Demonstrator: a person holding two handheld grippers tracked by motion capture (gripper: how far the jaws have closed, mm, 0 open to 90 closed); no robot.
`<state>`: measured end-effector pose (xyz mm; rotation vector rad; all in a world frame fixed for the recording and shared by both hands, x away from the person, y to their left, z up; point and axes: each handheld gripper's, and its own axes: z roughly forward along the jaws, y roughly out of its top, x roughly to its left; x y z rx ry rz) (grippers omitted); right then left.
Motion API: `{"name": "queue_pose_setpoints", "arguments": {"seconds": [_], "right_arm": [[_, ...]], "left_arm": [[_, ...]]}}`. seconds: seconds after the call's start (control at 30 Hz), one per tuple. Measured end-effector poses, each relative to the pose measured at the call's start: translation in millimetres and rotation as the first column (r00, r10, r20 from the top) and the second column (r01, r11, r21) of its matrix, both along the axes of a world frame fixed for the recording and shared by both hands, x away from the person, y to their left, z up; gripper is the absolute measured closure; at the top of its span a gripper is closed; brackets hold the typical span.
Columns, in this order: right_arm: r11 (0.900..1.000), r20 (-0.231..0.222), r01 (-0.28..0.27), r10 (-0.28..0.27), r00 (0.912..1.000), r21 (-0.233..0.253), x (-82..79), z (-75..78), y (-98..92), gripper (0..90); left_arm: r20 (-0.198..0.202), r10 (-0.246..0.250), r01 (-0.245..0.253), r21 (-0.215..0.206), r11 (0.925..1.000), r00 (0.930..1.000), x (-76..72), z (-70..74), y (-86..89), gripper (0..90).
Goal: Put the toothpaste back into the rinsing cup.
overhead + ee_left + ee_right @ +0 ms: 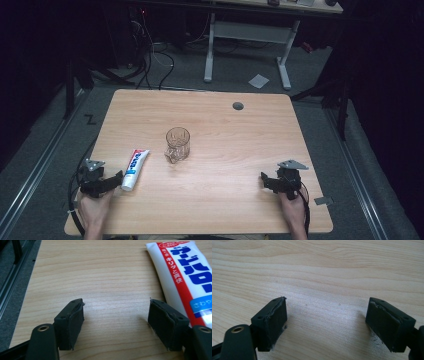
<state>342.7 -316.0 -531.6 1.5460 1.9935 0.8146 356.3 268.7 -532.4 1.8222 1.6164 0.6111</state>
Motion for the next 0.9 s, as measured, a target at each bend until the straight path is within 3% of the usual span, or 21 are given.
{"name": "queue_pose_setpoints", "arguments": {"seconds": [0.2, 0.53, 0.7, 0.9], "right_arm": [[1.0, 0.0, 0.0, 0.0, 1.0, 0.0, 0.0, 0.0, 0.0, 17.2], [1.0, 0.0, -0.001, 0.001, 1.0, 0.0, -0.2, 0.0, 0.0, 17.2], [1.0, 0.0, -0.001, 0.001, 1.0, 0.001, -0.2, 0.0, 0.0, 17.2], [1.0, -0.001, 0.001, -0.001, 1.0, 0.003, -0.3, 0.1, 0.2, 17.2]], "left_arm": [[0.023, 0.022, -0.021, -0.052, 0.9984, 0.9995, -12.0, 3.8, 8.7, 29.1], [0.078, -0.005, 0.015, -0.125, 0.9921, 0.9969, -39.2, 19.6, 6.6, 30.5], [0.091, -0.054, 0.065, -0.122, 0.9905, 0.9944, -50.7, 27.1, -3.5, 30.2], [0.092, -0.084, 0.095, -0.119, 0.9883, 0.9922, -54.6, 32.3, -16.4, 32.2]]}}
